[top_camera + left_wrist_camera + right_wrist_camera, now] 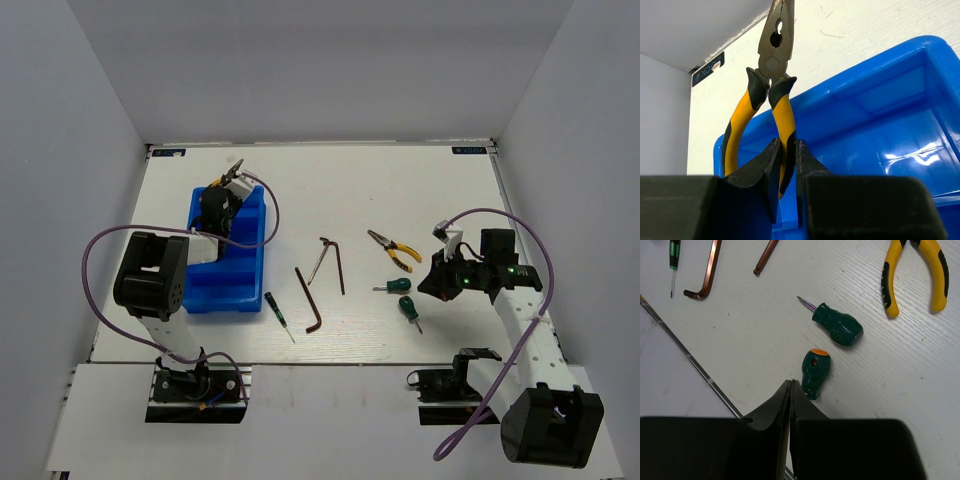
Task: Sort the tools into containers
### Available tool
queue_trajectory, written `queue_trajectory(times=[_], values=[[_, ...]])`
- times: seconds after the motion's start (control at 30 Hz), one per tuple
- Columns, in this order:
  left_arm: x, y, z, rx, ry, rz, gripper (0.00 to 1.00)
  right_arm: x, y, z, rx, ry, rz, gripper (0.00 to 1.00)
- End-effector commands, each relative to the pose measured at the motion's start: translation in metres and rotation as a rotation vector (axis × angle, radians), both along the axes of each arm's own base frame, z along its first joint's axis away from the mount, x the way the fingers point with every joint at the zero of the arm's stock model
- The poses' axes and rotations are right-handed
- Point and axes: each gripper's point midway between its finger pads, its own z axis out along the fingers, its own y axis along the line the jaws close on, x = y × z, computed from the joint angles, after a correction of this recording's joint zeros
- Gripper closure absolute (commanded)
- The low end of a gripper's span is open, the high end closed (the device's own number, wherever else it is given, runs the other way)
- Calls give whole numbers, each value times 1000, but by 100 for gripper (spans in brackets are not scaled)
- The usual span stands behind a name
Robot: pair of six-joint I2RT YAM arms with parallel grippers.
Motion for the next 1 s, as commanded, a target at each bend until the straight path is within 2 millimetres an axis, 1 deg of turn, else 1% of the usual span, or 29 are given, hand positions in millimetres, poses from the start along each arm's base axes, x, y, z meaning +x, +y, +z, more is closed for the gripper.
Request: queue_trajectory(times=[0.0, 0.03, 0.07, 0.1, 0.17, 0.2, 0.27, 0.33, 0.37, 0.43, 0.47, 0.53, 0.6, 0.63, 0.7, 0.73, 0.77, 0.83, 0.87, 0.9, 0.93, 0.97], values=[[7, -3, 28, -37, -85, -12, 100, 7, 0, 13, 5, -35, 7, 95], [7, -2, 28, -35, -85, -3, 100, 6, 0, 12, 3, -35, 3, 95], [7, -2, 23, -33, -76, -2, 100, 6, 0, 13, 5, -35, 7, 95], [9, -2, 25, -33, -76, -2, 100, 6, 0, 13, 4, -36, 6, 95], [8, 0, 17, -28, -54, 7, 100, 6, 0, 13, 6, -35, 5, 95], [9, 0, 20, -28, -56, 7, 99, 6, 0, 13, 5, -36, 4, 95], [8, 1, 12, -31, -37, 18, 99, 6, 0, 13, 4, -36, 5, 95], [8, 1, 12, -31, -37, 18, 99, 6, 0, 13, 4, -34, 2, 95], [6, 1, 8, -39, -28, 21, 99, 7, 0, 14, 4, -41, 3, 95], [4, 1, 9, -39, -28, 21, 99, 7, -1, 14, 3, -41, 2, 95], [5, 1, 11, -40, -38, 21, 97, 6, 0, 14, 6, -38, 3, 95], [2, 2, 8, -39, -29, 21, 94, 7, 0, 14, 5, -40, 4, 95], [2, 3, 7, -45, -30, 33, 88, 6, 0, 14, 3, -41, 6, 95], [2, 3, 7, -45, -30, 33, 79, 6, 0, 14, 4, -42, 5, 95], [1, 5, 7, -50, -31, 48, 73, 6, 0, 14, 4, -40, 2, 95], [1, 5, 11, -51, -34, 48, 69, 6, 0, 14, 3, -44, 4, 95], [1, 5, 11, -51, -34, 48, 60, 6, 0, 14, 4, -41, 2, 95], [-5, 7, 7, -57, -25, 61, 55, 6, 0, 14, 5, -43, 6, 95], [-5, 9, 12, -56, -36, 70, 52, 7, 0, 15, 4, -44, 5, 95], [-7, 9, 8, -54, -27, 70, 46, 7, 0, 15, 5, -46, 4, 95], [-7, 9, 15, -57, -41, 70, 44, 7, 0, 15, 3, -45, 6, 95], [-11, 11, 10, -52, -29, 79, 42, 6, 0, 14, 4, -45, 5, 95]])
